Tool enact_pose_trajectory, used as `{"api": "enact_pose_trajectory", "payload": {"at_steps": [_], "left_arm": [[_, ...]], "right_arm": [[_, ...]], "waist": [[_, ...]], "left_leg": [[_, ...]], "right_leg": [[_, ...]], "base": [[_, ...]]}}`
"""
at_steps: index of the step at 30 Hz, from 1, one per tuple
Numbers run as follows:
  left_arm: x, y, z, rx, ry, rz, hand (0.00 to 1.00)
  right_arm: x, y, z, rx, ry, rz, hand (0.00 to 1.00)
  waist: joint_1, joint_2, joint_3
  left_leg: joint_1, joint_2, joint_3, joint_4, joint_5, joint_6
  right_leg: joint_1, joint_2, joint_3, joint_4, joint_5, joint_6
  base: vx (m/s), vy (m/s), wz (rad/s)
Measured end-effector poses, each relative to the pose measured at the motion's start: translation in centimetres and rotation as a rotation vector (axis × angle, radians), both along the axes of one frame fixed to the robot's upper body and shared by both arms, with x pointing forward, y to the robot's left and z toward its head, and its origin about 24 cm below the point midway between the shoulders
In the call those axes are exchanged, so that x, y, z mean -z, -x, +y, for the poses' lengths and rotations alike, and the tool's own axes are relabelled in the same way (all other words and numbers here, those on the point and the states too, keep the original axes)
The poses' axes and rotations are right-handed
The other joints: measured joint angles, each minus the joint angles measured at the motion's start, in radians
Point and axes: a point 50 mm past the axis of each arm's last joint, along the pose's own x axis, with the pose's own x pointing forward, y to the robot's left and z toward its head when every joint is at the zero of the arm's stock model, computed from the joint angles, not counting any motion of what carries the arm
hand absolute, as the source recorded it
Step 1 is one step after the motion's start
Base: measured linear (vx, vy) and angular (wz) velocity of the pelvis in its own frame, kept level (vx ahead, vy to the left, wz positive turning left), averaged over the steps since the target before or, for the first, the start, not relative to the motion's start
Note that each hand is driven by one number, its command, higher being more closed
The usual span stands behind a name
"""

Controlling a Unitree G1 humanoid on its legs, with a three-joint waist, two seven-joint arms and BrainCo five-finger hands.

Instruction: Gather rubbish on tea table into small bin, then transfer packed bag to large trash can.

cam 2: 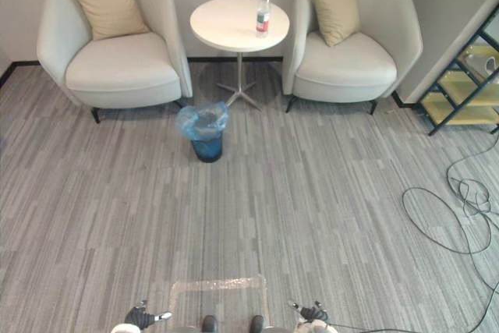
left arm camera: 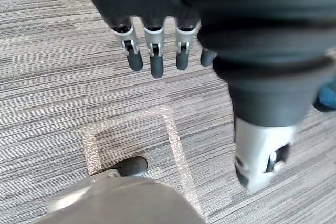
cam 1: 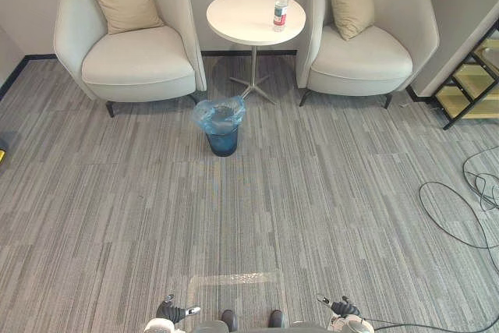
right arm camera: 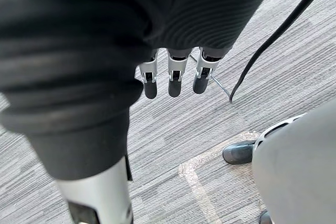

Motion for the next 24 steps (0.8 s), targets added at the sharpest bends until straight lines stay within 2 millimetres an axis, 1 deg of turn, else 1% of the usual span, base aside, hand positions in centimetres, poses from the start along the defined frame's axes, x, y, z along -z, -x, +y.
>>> {"api": "enact_pose_trajectory", "payload": {"at_steps": [1,2,3,5,6,7,8,10,11,12,13,14,15,16,17,18,19,20,21,22,23,24], "left_arm": [[0.0,-0.1,0.0,0.000,0.000,-0.003,0.00],[-0.1,-0.3,0.2,-0.005,0.000,-0.010,0.00],[-0.2,-0.5,0.1,-0.012,0.006,-0.018,0.00],[-0.2,-0.7,-0.3,-0.040,0.023,-0.035,0.00],[-0.1,-0.7,-0.5,-0.069,0.035,-0.040,0.00],[-0.2,-0.8,-0.7,-0.084,0.045,-0.050,0.00],[-0.2,-0.9,-0.7,-0.088,0.048,-0.052,0.00],[-0.2,-0.9,-0.7,-0.095,0.051,-0.055,0.00],[-0.2,-0.9,-0.8,-0.084,0.052,-0.052,0.00],[-0.2,-0.9,-1.0,-0.074,0.054,-0.049,0.00],[-0.1,-0.8,-1.1,-0.076,0.059,-0.044,0.00],[-0.2,-1.0,-0.8,-0.074,0.051,-0.046,0.00],[-0.4,-1.6,-0.6,-0.068,0.044,-0.059,0.00],[-0.5,-1.9,-0.5,-0.067,0.042,-0.066,0.00],[-0.5,-1.8,-0.4,-0.068,0.041,-0.065,0.00],[-0.4,-1.8,-0.4,-0.073,0.041,-0.063,0.00],[-0.4,-1.7,-0.4,-0.075,0.041,-0.061,0.00],[-0.4,-1.6,-0.4,-0.075,0.040,-0.060,0.00],[-0.4,-1.4,-0.2,-0.072,0.036,-0.057,0.00],[-0.4,-1.5,-0.2,-0.063,0.033,-0.056,0.00],[-0.4,-1.6,-0.3,-0.045,0.032,-0.055,0.00],[-0.4,-1.8,-0.6,-0.029,0.035,-0.056,0.00]], "right_arm": [[0.0,0.0,0.0,0.005,0.000,-0.003,0.00],[0.0,-0.1,-0.1,0.011,-0.001,-0.008,0.00],[-0.1,0.0,-0.3,0.029,-0.003,-0.011,0.00],[-0.2,0.1,-1.0,0.064,0.006,-0.018,0.00],[-0.3,0.0,-1.2,0.085,0.008,-0.024,0.00],[-0.3,0.1,-1.8,0.098,0.018,-0.022,0.00],[-0.3,0.2,-1.9,0.109,0.019,-0.017,0.00],[-0.3,0.3,-1.9,0.117,0.025,-0.011,0.00],[-0.3,0.2,-2.0,0.116,0.027,-0.011,0.00],[-0.3,0.2,-2.0,0.114,0.029,-0.011,0.00],[-0.3,0.1,-2.1,0.107,0.035,-0.005,0.00],[-0.3,-0.1,-1.7,0.101,0.025,-0.008,0.00],[-0.3,-0.1,-1.5,0.105,0.018,-0.008,0.00],[-0.1,0.4,-1.3,0.106,0.011,0.011,0.00],[-0.1,0.4,-1.3,0.107,0.010,0.010,0.00],[-0.1,0.4,-1.2,0.101,0.008,0.009,0.00],[-0.1,0.3,-1.1,0.076,0.010,0.010,0.00],[-0.1,0.2,-1.1,0.060,0.014,0.011,0.00],[-0.1,0.0,-0.9,0.040,0.012,0.002,0.00],[-0.2,-0.3,-0.8,0.038,0.009,-0.005,0.00],[-0.4,-0.8,-0.9,0.033,0.009,-0.023,0.00],[-0.6,-1.2,-1.1,0.019,0.020,-0.044,0.00]], "waist": [[0.000,0.000,0.003],[0.000,-0.001,0.010],[0.002,0.006,0.018],[0.002,0.026,0.032],[0.003,0.041,0.036],[0.002,0.050,0.038],[0.002,0.050,0.040],[0.005,0.046,0.044],[0.006,0.051,0.045],[0.009,0.060,0.042],[0.021,0.074,0.040],[0.037,0.059,0.039],[0.032,0.044,0.035],[0.033,0.030,0.027],[0.034,0.029,0.027],[0.037,0.025,0.023],[0.047,0.015,0.017],[0.046,0.011,0.013],[0.044,0.004,0.005],[0.039,0.002,0.004],[0.028,0.003,0.004],[0.024,0.012,0.009]], "left_leg": [[-0.023,0.004,0.014,0.056,-0.015,-0.009],[-0.084,0.015,0.046,0.202,-0.030,-0.025],[-0.135,0.033,0.073,0.332,-0.029,-0.026],[-0.205,0.072,0.097,0.496,-0.031,-0.029],[-0.243,0.090,0.100,0.565,-0.065,-0.014],[-0.286,0.090,0.097,0.571,-0.092,-0.014],[-0.301,0.085,0.091,0.542,-0.092,-0.015],[-0.306,0.048,0.083,0.349,-0.070,-0.014],[-0.300,0.027,0.057,0.210,-0.027,-0.032],[-0.295,0.028,0.041,0.143,-0.008,-0.046],[-0.279,0.029,0.047,0.107,0.079,-0.011],[-0.277,0.022,0.074,0.109,0.060,0.013],[-0.285,0.007,0.085,0.130,0.033,0.052],[-0.286,-0.006,0.099,0.161,-0.011,0.073],[-0.281,-0.007,0.105,0.167,-0.022,0.072],[-0.252,-0.009,0.131,0.169,-0.042,0.078],[-0.200,-0.014,0.161,0.153,-0.056,0.089],[-0.182,-0.016,0.169,0.143,-0.062,0.090],[-0.133,-0.025,0.174,0.117,-0.065,0.093],[-0.105,-0.027,0.172,0.101,-0.065,0.093],[-0.042,-0.026,0.153,0.071,-0.065,0.093],[0.036,-0.015,0.141,0.030,-0.065,0.093]], "right_leg": [[0.000,-0.001,0.002,0.008,-0.009,-0.013],[-0.003,-0.003,0.014,0.017,-0.033,-0.036],[0.002,-0.004,0.029,0.030,-0.044,-0.045],[0.014,0.004,0.052,0.058,-0.070,-0.065],[0.019,0.005,0.066,0.070,-0.080,-0.072],[0.018,0.000,0.091,0.078,-0.087,-0.084],[0.015,-0.008,0.101,0.083,-0.089,-0.086],[0.013,-0.038,0.143,0.099,-0.115,-0.069],[0.007,-0.047,0.172,0.103,-0.131,-0.052],[0.002,-0.044,0.193,0.103,-0.138,-0.043],[0.000,-0.042,0.242,0.099,-0.147,-0.032],[0.001,-0.053,0.264,0.105,-0.149,-0.014],[-0.009,-0.060,0.269,0.143,-0.152,0.010],[-0.035,-0.077,0.270,0.208,-0.180,0.044],[-0.042,-0.080,0.274,0.236,-0.190,0.048],[-0.078,-0.088,0.288,0.349,-0.211,0.080],[-0.137,-0.096,0.297,0.502,-0.217,0.152],[-0.158,-0.101,0.293,0.557,-0.213,0.208],[-0.215,-0.122,0.266,0.712,-0.188,0.275],[-0.246,-0.134,0.236,0.803,-0.185,0.271],[-0.301,-0.171,0.130,0.946,-0.201,0.230],[-0.334,-0.202,0.025,1.008,-0.229,0.142]], "base": [[-0.05,-0.025,-0.06],[-0.09,-0.043,-0.14],[-0.08,-0.051,-0.26],[0.01,0.003,-0.34],[0.10,0.059,-0.38],[0.10,0.058,-0.36],[0.13,0.091,-0.44],[0.20,0.158,-0.59],[0.22,0.185,-0.67],[0.29,0.246,-0.99],[0.28,0.217,-1.01],[0.42,0.240,-0.89],[0.50,0.188,-0.56],[0.50,0.165,-0.28],[0.47,0.141,-0.37],[0.39,0.101,-0.45],[0.40,0.090,-0.51],[0.41,0.072,-0.48],[0.34,0.051,-0.24],[0.41,0.038,-0.16],[0.41,-0.003,-0.05],[0.39,-0.024,-0.04]]}}
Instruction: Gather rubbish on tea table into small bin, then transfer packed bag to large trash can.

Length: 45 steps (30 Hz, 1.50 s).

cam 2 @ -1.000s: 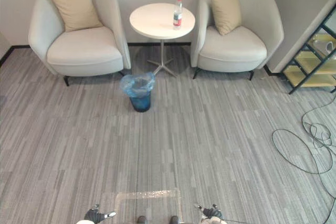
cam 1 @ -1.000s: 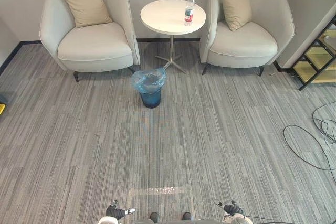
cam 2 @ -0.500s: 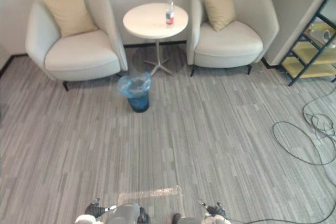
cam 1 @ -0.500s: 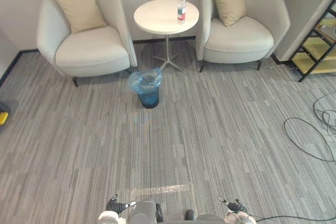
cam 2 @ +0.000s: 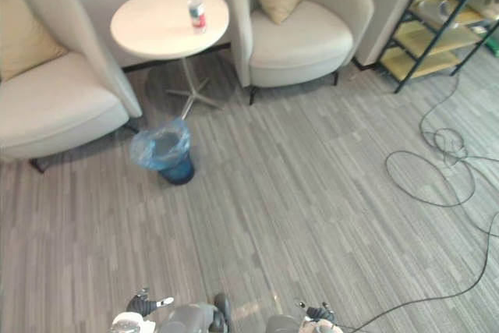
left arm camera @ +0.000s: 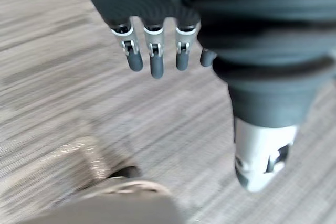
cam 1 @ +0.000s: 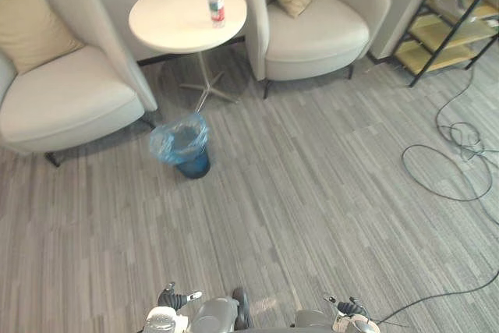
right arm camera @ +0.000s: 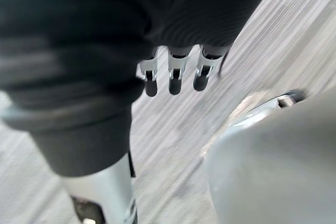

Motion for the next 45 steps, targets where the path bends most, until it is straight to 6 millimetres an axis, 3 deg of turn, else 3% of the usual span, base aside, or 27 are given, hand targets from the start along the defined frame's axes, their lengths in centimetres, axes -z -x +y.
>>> {"api": "enact_pose_trajectory", "payload": {"at_steps": [2,4,5,6,7,8,12,14,16,19,22,23,24,26,29,30,31,33,34,35,36,37,38,40,42,44,45], "left_arm": [[0.0,-0.2,-0.4,0.006,0.010,-0.005,0.00],[0.0,-0.5,-0.7,0.007,0.016,-0.012,0.00],[0.0,-0.6,-0.9,0.006,0.024,-0.014,0.00],[0.0,-0.7,-1.3,0.007,0.033,-0.017,0.00],[0.0,-0.7,-1.2,0.006,0.032,-0.016,0.00],[0.2,-1.0,-2.7,-0.003,0.070,-0.016,0.00],[0.2,-1.7,-4.5,0.008,0.117,-0.034,0.00],[0.2,-1.7,-4.5,-0.012,0.123,-0.033,0.00],[-0.2,-2.3,-4.3,-0.069,0.140,-0.073,0.00],[-0.6,-2.9,-4.0,-0.108,0.145,-0.116,0.00],[-0.7,-3.0,-3.7,-0.097,0.137,-0.121,0.00],[-0.7,-3.1,-3.9,-0.070,0.133,-0.121,0.00],[-0.7,-3.0,-3.9,-0.063,0.132,-0.119,0.00],[-0.9,-3.3,-3.6,-0.050,0.121,-0.132,0.00],[-1.2,-4.0,-2.6,-0.054,0.110,-0.148,0.00],[-0.9,-3.4,-2.9,-0.060,0.120,-0.130,0.00],[-0.8,-3.3,-3.0,-0.066,0.127,-0.127,0.00],[-0.6,-2.8,-3.0,-0.067,0.128,-0.104,0.00],[-0.3,-2.4,-2.9,-0.058,0.122,-0.079,0.00],[-0.3,-2.2,-2.9,-0.052,0.119,-0.069,0.00],[-0.1,-1.9,-2.8,-0.017,0.105,-0.042,0.00],[0.0,-1.8,-2.8,-0.010,0.103,-0.038,0.00],[0.1,-1.6,-2.7,0.007,0.094,-0.027,0.00],[0.1,-1.5,-2.7,0.013,0.091,-0.025,0.00],[0.1,-1.5,-2.7,0.017,0.089,-0.023,0.00],[0.1,-1.2,-2.7,0.016,0.088,-0.020,0.00],[0.2,-1.0,-2.3,0.016,0.079,-0.016,0.00]], "right_arm": [[-0.2,-0.5,-0.1,-0.028,0.018,-0.011,0.00],[-0.4,-1.1,0.0,-0.050,0.024,-0.027,0.00],[-0.6,-1.5,0.0,-0.059,0.028,-0.043,0.00],[-0.6,-1.4,0.0,-0.061,0.031,-0.042,0.00],[-0.3,-0.6,0.0,-0.061,0.028,-0.019,0.00],[-0.7,-1.2,-0.8,-0.056,0.045,-0.037,0.00],[-0.8,-1.4,-1.6,-0.048,0.062,-0.034,0.00],[-0.5,-0.6,-1.6,-0.019,0.053,-0.015,0.00],[-0.3,0.0,-1.5,-0.019,0.052,0.000,0.00],[-0.2,-0.2,-0.6,-0.027,0.030,-0.006,0.00],[-0.1,-0.1,-0.4,-0.021,0.022,-0.002,0.00],[-0.2,-0.4,-0.3,-0.024,0.021,-0.008,0.00],[-0.2,-0.2,-0.4,-0.024,0.023,-0.003,0.00],[0.0,0.0,0.0,-0.025,0.013,0.008,0.00],[-0.1,-0.9,0.8,-0.039,-0.008,-0.012,0.00],[0.1,-0.2,0.3,-0.047,0.007,0.010,0.00],[0.0,-0.2,0.3,-0.055,0.011,0.010,0.00],[-0.1,-0.7,0.4,-0.102,0.016,0.000,0.00],[0.0,-0.6,0.8,-0.121,0.010,0.006,0.00],[0.0,-0.5,0.7,-0.124,0.013,0.007,0.00],[-0.1,-0.5,0.5,-0.118,0.015,0.000,0.00],[-0.1,-0.5,0.4,-0.119,0.017,-0.001,0.00],[-0.1,-0.5,0.3,-0.125,0.019,0.000,0.00],[-0.2,-0.9,0.3,-0.131,0.020,-0.013,0.00],[-0.4,-1.2,0.3,-0.134,0.023,-0.024,0.00],[-0.3,-1.2,0.4,-0.135,0.021,-0.023,0.00],[0.0,-0.5,0.7,-0.131,0.009,-0.003,0.00]], "waist": [[-0.010,0.017,0.009],[-0.017,0.016,0.007],[-0.025,0.009,0.005],[-0.031,-0.001,0.002],[-0.036,-0.041,-0.009],[-0.029,0.012,0.009],[-0.040,0.040,0.013],[-0.047,0.043,0.016],[-0.038,0.055,0.023],[-0.013,0.055,0.036],[-0.005,0.051,0.039],[-0.003,0.052,0.039],[0.010,0.053,0.041],[0.042,0.023,0.030],[0.035,-0.006,0.033],[0.036,0.001,0.015],[0.036,0.001,0.013],[0.038,-0.004,0.008],[0.029,-0.007,0.007],[0.025,-0.009,0.007],[0.007,-0.012,0.006],[0.003,-0.011,0.007],[-0.010,0.000,0.010],[-0.015,0.012,0.012],[-0.016,0.018,0.015],[-0.020,0.008,0.010],[-0.022,-0.039,-0.003]], "left_leg": [[0.077,0.029,-0.005,-0.026,0.000,0.000],[0.108,0.057,-0.019,-0.014,0.000,0.000],[0.130,0.066,-0.032,-0.015,-0.002,-0.004],[0.148,0.065,-0.042,-0.012,-0.012,-0.021],[0.164,0.040,-0.065,0.013,-0.053,-0.084],[0.171,0.080,-0.087,0.037,-0.085,-0.105],[0.128,0.113,-0.204,0.040,-0.058,-0.105],[0.099,0.142,-0.236,0.168,-0.052,-0.115],[-0.083,0.207,-0.244,0.575,0.051,-0.179],[-0.259,0.268,-0.146,0.778,-0.020,-0.154],[-0.310,0.208,-0.067,0.571,-0.044,-0.137],[-0.313,0.160,-0.026,0.359,-0.017,-0.120],[-0.305,0.121,0.009,0.172,0.100,-0.082],[-0.263,0.093,0.062,0.089,0.160,-0.052],[-0.359,0.109,0.092,0.289,0.086,0.020],[-0.315,0.097,0.080,0.201,0.058,0.009],[-0.299,0.092,0.085,0.190,0.037,0.010],[-0.218,0.054,0.115,0.116,0.022,0.011],[-0.135,0.016,0.106,0.060,0.018,0.008],[-0.112,0.005,0.098,0.047,0.017,0.009],[-0.039,-0.018,0.067,0.013,0.016,0.010],[-0.021,-0.020,0.052,0.004,0.016,0.010],[0.025,-0.015,0.008,-0.020,0.016,0.010],[0.064,0.015,-0.041,-0.025,0.016,0.010],[0.090,0.048,-0.073,-0.024,0.015,0.008],[0.118,0.066,-0.097,-0.023,-0.001,-0.022],[0.131,0.046,-0.116,-0.019,-0.039,-0.081]], "right_leg": [[-0.042,-0.004,-0.103,-0.024,-0.040,-0.082],[-0.109,0.011,-0.163,-0.134,-0.044,-0.113],[-0.158,0.038,-0.168,-0.268,-0.001,-0.136],[-0.169,0.062,-0.143,-0.424,0.099,-0.148],[-0.171,0.062,-0.098,-0.596,0.333,-0.213],[-0.173,0.085,-0.104,-0.531,0.304,-0.225],[-0.151,0.099,-0.127,-0.496,0.195,-0.209],[-0.073,0.106,-0.177,-0.512,0.138,-0.199],[0.044,0.136,-0.239,-0.595,0.111,-0.187],[0.174,0.177,-0.262,-0.705,0.106,-0.194],[0.245,0.164,-0.265,-0.764,0.107,-0.172],[0.263,0.156,-0.266,-0.780,0.102,-0.155],[0.284,0.157,-0.253,-0.796,0.094,-0.137],[0.315,0.147,-0.194,-0.839,0.116,-0.124],[0.356,0.144,-0.106,-0.926,0.181,-0.110],[0.365,0.143,-0.077,-0.896,0.151,-0.077],[0.358,0.138,-0.068,-0.868,0.136,-0.076],[0.251,0.075,-0.028,-0.580,0.088,-0.019],[0.147,0.012,-0.016,-0.290,0.106,0.052],[0.130,-0.003,-0.022,-0.233,0.106,0.055],[0.098,-0.042,-0.060,-0.091,0.073,0.019],[0.092,-0.050,-0.080,-0.069,0.059,0.007],[0.069,-0.060,-0.149,-0.059,0.021,-0.038],[0.021,-0.047,-0.215,-0.154,-0.016,-0.083],[-0.019,-0.010,-0.196,-0.294,-0.007,-0.089],[-0.037,0.034,-0.130,-0.492,0.100,-0.099],[-0.043,0.036,-0.058,-0.629,0.282,-0.124]], "base": [[0.44,-0.101,-0.02],[0.41,-0.170,0.08],[0.43,-0.211,0.20],[0.56,-0.273,0.41],[0.49,-0.237,0.23],[0.52,-0.239,0.22],[0.29,-0.193,0.34],[0.27,-0.217,0.87],[0.19,-0.153,0.68],[0.24,-0.100,0.23],[0.22,-0.031,0.04],[0.33,0.078,-0.16],[0.28,0.073,-0.25],[0.41,0.078,-0.39],[0.41,0.143,-0.10],[0.40,0.243,-0.20],[0.38,0.200,-0.26],[0.42,0.214,-0.21],[0.42,0.198,-0.03],[0.47,0.144,0.43],[0.26,0.049,0.56],[0.40,0.023,0.87],[0.29,-0.017,0.62],[0.39,-0.084,0.82],[0.39,-0.206,0.83],[0.40,-0.283,0.72],[0.30,-0.245,0.44]]}}
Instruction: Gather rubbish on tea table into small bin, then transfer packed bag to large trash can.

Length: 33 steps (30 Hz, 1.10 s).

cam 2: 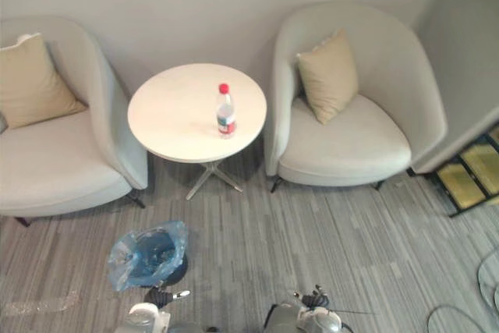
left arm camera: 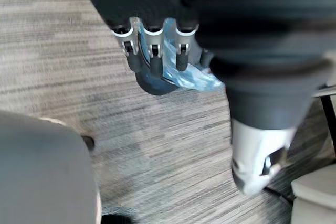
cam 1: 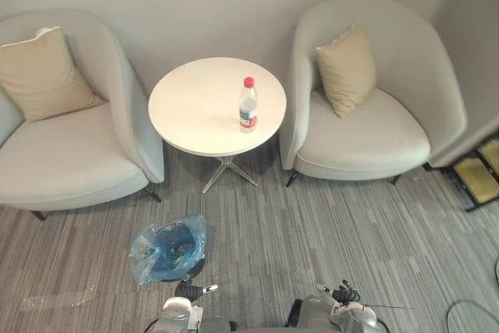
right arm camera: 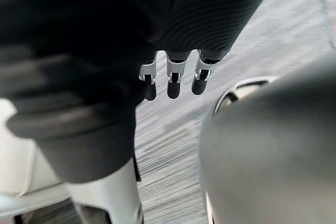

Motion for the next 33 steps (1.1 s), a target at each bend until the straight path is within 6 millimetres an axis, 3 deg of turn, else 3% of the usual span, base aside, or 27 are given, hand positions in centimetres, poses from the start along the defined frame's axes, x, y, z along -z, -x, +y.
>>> {"api": "enact_pose_trajectory", "payload": {"at_steps": [2,3,7,8,9,10,11,12,14,15,16,17,18,19,24,26,28,31,33], "left_arm": [[0.2,-0.1,-1.5,-0.013,0.039,0.005,0.00],[0.2,0.0,-1.7,-0.011,0.043,0.004,0.00],[0.2,-0.2,-1.7,-0.040,0.051,-0.001,0.00],[0.2,-0.3,-1.6,-0.059,0.054,-0.006,0.00],[0.0,-0.6,-1.4,-0.082,0.057,-0.027,0.00],[-0.1,-0.7,-1.4,-0.090,0.059,-0.036,0.00],[-0.3,-0.7,-1.2,-0.115,0.063,-0.054,0.00],[-0.4,-0.8,-1.3,-0.122,0.067,-0.064,0.00],[-0.4,-0.9,-1.3,-0.119,0.068,-0.069,0.00],[-0.4,-0.9,-1.4,-0.110,0.066,-0.069,0.00],[-0.5,-1.1,-1.7,-0.092,0.067,-0.072,0.00],[-0.6,-1.2,-1.3,-0.084,0.058,-0.078,0.00],[-0.6,-1.1,-0.8,-0.064,0.035,-0.071,0.00],[-0.6,-1.2,-0.6,-0.055,0.031,-0.072,0.00],[-0.4,-0.9,-0.7,-0.055,0.035,-0.050,0.00],[-0.2,-0.5,-0.7,-0.048,0.035,-0.030,0.00],[-0.1,-0.4,-0.7,-0.032,0.039,-0.018,0.00],[0.0,-0.3,-0.8,0.002,0.034,-0.008,0.00],[0.1,0.1,-0.5,0.025,0.021,0.011,0.00]], "right_arm": [[-0.4,-0.5,-1.0,0.000,0.024,-0.019,0.00],[-0.3,-0.5,-1.1,0.003,0.026,-0.015,0.00],[-0.3,-0.3,-1.1,0.033,0.016,-0.016,0.00],[-0.2,0.0,-0.9,0.048,0.008,-0.010,0.00],[0.0,0.5,-0.8,0.055,0.006,-0.008,0.00],[-0.1,0.5,-0.8,0.055,0.010,-0.015,0.00],[-0.1,0.7,-0.8,0.054,0.011,-0.018,0.00],[-0.2,0.7,-0.8,0.055,0.012,-0.020,0.00],[-0.1,0.8,-0.8,0.060,0.010,-0.014,0.00],[-0.1,0.9,-0.8,0.064,0.011,-0.012,0.00],[-0.2,0.8,-1.1,0.076,0.014,-0.018,0.00],[-0.1,1.0,-1.1,0.082,0.014,-0.008,0.00],[0.1,1.2,-0.5,0.077,0.000,0.003,0.00],[0.4,1.8,-0.1,0.076,-0.011,0.031,0.00],[0.6,2.0,0.1,0.070,-0.021,0.043,0.00],[0.5,1.7,0.1,0.060,-0.022,0.037,0.00],[0.4,1.4,0.0,0.030,-0.013,0.034,0.00],[0.4,1.3,-0.2,0.025,-0.008,0.029,0.00],[0.4,1.2,0.2,0.001,-0.011,0.027,0.00]], "waist": [[0.004,0.065,0.007],[0.002,0.069,0.008],[-0.006,0.074,0.012],[-0.006,0.072,0.013],[-0.002,0.072,0.015],[0.000,0.076,0.017],[0.011,0.083,0.021],[0.015,0.088,0.024],[0.017,0.085,0.025],[0.017,0.086,0.025],[0.019,0.099,0.027],[0.032,0.089,0.025],[0.038,0.065,0.011],[0.039,0.038,0.001],[0.042,0.031,-0.005],[0.042,0.034,-0.012],[0.036,0.035,-0.013],[0.025,0.037,-0.013],[0.001,0.032,-0.024]], "left_leg": [[0.017,0.060,-0.019,0.000,-0.018,-0.024],[0.022,0.069,-0.017,-0.003,-0.006,-0.036],[0.004,0.107,-0.049,0.073,-0.005,-0.040],[-0.053,0.127,-0.065,0.207,-0.008,-0.045],[-0.138,0.157,-0.070,0.405,0.011,-0.076],[-0.183,0.178,-0.066,0.500,0.029,-0.094],[-0.259,0.224,-0.042,0.645,0.016,-0.087],[-0.291,0.239,-0.010,0.684,-0.003,-0.082],[-0.350,0.216,0.065,0.601,-0.037,-0.065],[-0.364,0.192,0.081,0.495,-0.025,-0.053],[-0.369,0.158,0.092,0.319,0.043,-0.024],[-0.348,0.149,0.104,0.292,0.051,-0.033],[-0.325,0.111,0.123,0.217,0.077,-0.020],[-0.318,0.087,0.122,0.196,0.083,-0.014],[-0.249,0.051,0.126,0.156,0.081,-0.010],[-0.213,0.033,0.130,0.097,0.076,-0.003],[-0.167,0.020,0.136,0.017,0.080,0.009],[-0.110,0.015,0.122,-0.014,0.081,0.010],[-0.100,0.024,0.083,-0.017,0.081,0.011]], "right_leg": [[0.007,0.042,-0.006,0.058,-0.017,-0.021],[0.007,0.048,-0.011,0.072,-0.062,-0.022],[0.050,0.070,-0.050,0.068,-0.144,-0.028],[0.097,0.080,-0.070,0.028,-0.153,-0.028],[0.152,0.098,-0.092,-0.021,-0.157,-0.025],[0.173,0.110,-0.099,-0.043,-0.161,-0.031],[0.215,0.133,-0.108,-0.076,-0.164,-0.035],[0.242,0.138,-0.109,-0.094,-0.163,-0.036],[0.288,0.122,-0.117,-0.132,-0.156,-0.030],[0.293,0.114,-0.118,-0.138,-0.161,-0.015],[0.307,0.115,-0.113,-0.138,-0.171,0.007],[0.309,0.108,-0.091,-0.135,-0.173,0.019],[0.305,0.094,-0.057,-0.152,-0.153,0.023],[0.316,0.089,-0.029,-0.207,-0.122,0.023],[0.381,0.063,-0.013,-0.238,-0.107,0.029],[0.355,0.047,-0.011,-0.170,-0.129,0.054],[0.279,0.008,-0.024,0.002,-0.172,0.083],[0.224,-0.026,-0.058,0.179,-0.188,0.074],[0.189,-0.014,-0.048,0.196,-0.265,0.066]], "base": [[0.31,-0.250,0.25],[0.27,-0.216,0.10],[0.19,-0.217,0.28],[0.08,-0.145,0.53],[0.13,-0.185,0.54],[0.16,-0.137,0.37],[0.15,-0.077,0.16],[0.21,-0.021,0.09],[0.16,0.036,-0.01],[0.18,0.116,0.00],[0.23,0.127,-0.06],[0.31,0.122,-0.02],[0.33,0.105,0.04],[0.27,0.080,0.11],[0.22,0.083,0.04],[0.16,0.056,-0.05],[0.14,0.075,0.01],[0.13,0.045,0.11],[0.16,-0.057,0.41]]}}
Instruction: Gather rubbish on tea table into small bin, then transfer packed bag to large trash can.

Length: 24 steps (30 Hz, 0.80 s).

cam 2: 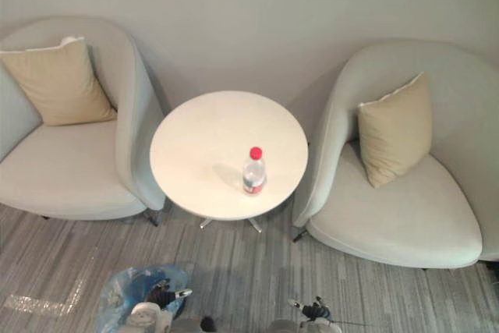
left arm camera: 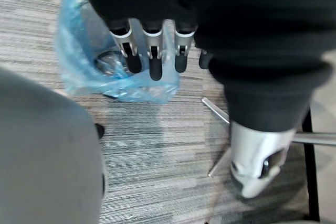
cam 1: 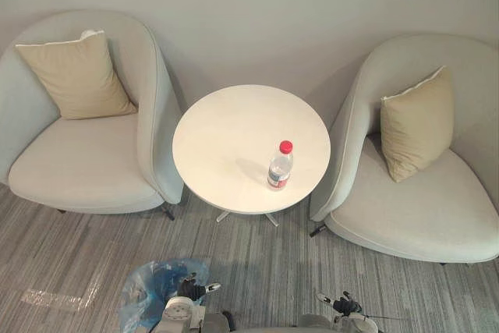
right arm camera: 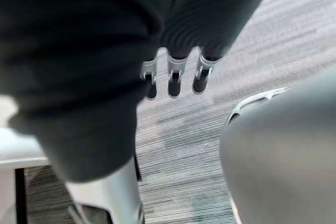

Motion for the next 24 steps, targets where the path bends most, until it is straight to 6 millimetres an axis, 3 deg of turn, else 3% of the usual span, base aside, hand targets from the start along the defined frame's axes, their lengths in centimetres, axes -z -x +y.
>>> {"api": "enact_pose_trajectory", "payload": {"at_steps": [2,4,5,6,7,10,15,18,20,24], "left_arm": [[0.0,0.0,-0.1,0.000,0.001,0.001,0.00],[0.0,0.0,0.0,-0.004,0.001,0.002,0.00],[0.0,0.1,0.3,-0.018,-0.003,0.001,0.00],[0.1,0.2,-0.1,-0.051,0.014,0.003,0.00],[0.2,0.2,-0.6,-0.072,0.033,0.002,0.00],[0.3,0.2,-1.4,-0.083,0.054,0.002,0.00],[0.1,-0.2,-1.7,-0.083,0.060,-0.017,0.00],[0.0,-0.2,-1.2,-0.085,0.034,-0.020,0.00],[0.0,-0.2,-1.0,-0.062,0.018,-0.019,0.00],[0.0,-0.1,-0.8,-0.012,-0.005,-0.015,0.00]], "right_arm": [[-0.1,-0.3,0.0,0.000,0.001,-0.012,0.00],[-0.1,-0.3,0.0,0.000,0.002,-0.015,0.00],[0.0,0.2,0.2,0.003,-0.004,-0.004,0.00],[-0.1,0.1,0.0,0.006,0.003,-0.010,0.00],[-0.1,0.1,-0.3,0.006,0.011,-0.009,0.00],[-0.3,-0.1,-0.5,0.004,0.023,-0.022,0.00],[-0.7,-1.0,-0.2,-0.059,0.065,-0.047,0.00],[-2.2,-3.0,0.5,-0.149,0.115,-0.153,0.00],[-4.4,-5.0,0.0,-0.202,0.207,-0.291,0.00],[-7.9,-7.5,-1.1,-0.299,0.357,-0.468,0.00]], "waist": [[-0.003,0.003,0.002],[-0.003,-0.005,0.001],[-0.003,-0.034,-0.012],[-0.002,-0.009,-0.014],[-0.001,0.010,-0.019],[-0.002,0.036,-0.020],[-0.001,0.029,-0.027],[0.000,0.005,-0.029],[0.000,-0.010,-0.036],[0.004,-0.013,-0.037]], "left_leg": [[0.005,0.022,-0.027,0.001,0.000,0.000],[0.018,0.032,-0.047,0.003,-0.002,-0.004],[0.021,0.011,-0.052,0.011,-0.016,-0.027],[0.023,0.036,-0.070,0.022,-0.043,-0.060],[0.019,0.050,-0.069,0.025,-0.043,-0.060],[0.018,0.072,-0.074,0.020,-0.036,-0.071],[0.015,0.073,-0.101,-0.002,-0.029,-0.082],[-0.003,0.061,-0.116,-0.006,-0.019,-0.079],[-0.019,0.041,-0.126,-0.017,0.002,-0.068],[-0.033,0.017,-0.139,-0.015,0.013,-0.052]], "right_leg": [[-0.049,0.036,0.049,-0.012,-0.017,-0.015],[-0.076,0.063,0.124,-0.110,0.021,-0.028],[-0.076,0.052,0.164,-0.196,0.153,-0.034],[-0.069,0.069,0.158,-0.165,0.129,-0.032],[-0.067,0.079,0.150,-0.169,0.130,-0.034],[-0.034,0.098,0.117,-0.214,0.129,-0.037],[0.005,0.105,0.089,-0.286,0.142,-0.044],[0.014,0.103,0.087,-0.334,0.172,-0.034],[0.016,0.088,0.086,-0.378,0.202,-0.027],[0.035,0.073,0.084,-0.437,0.242,-0.022]], "base": [[0.12,-0.131,0.43],[0.14,-0.188,0.42],[0.14,-0.178,0.34],[0.17,-0.201,0.29],[0.13,-0.164,0.17],[0.10,-0.123,0.19],[0.01,-0.026,0.21],[-0.03,0.033,0.08],[-0.02,0.070,0.12],[-0.04,0.059,0.06]]}}
